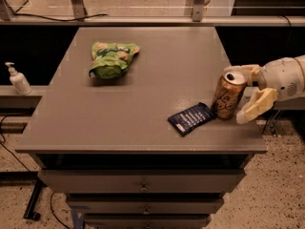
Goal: Move orange can near rxbar blueberry
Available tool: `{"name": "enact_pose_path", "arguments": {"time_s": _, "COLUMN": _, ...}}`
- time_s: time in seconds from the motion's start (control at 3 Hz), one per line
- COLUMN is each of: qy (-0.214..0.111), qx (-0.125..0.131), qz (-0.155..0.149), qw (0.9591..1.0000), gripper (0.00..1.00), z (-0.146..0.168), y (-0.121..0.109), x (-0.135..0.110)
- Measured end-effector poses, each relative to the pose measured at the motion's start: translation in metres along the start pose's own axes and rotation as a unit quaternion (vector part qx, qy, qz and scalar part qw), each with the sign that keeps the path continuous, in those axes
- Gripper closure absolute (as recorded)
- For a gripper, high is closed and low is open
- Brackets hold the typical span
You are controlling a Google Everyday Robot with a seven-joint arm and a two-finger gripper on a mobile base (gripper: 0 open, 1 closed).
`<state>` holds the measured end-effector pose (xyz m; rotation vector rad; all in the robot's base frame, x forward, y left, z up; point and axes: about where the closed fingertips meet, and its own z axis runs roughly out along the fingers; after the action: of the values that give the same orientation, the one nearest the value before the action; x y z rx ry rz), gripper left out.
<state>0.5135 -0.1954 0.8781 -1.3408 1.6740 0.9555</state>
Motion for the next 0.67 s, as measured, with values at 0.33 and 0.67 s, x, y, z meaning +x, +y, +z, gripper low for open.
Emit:
{"name": "enact_pose_path", "arguments": {"time_s": 0.33, "qy": 0.018, "qx": 0.035, "qz": 0.004, "qw": 0.9992, "gripper": 0.00, "z": -0.043, "y": -0.003, "x": 0.015}}
{"name": "enact_pose_path", "arguments": {"time_s": 0.67, "qy": 0.036, "qx": 0.101, "qz": 0.020, "qw": 0.9941, "gripper": 0.00, "z": -0.107, "y": -0.008, "x": 0.034}}
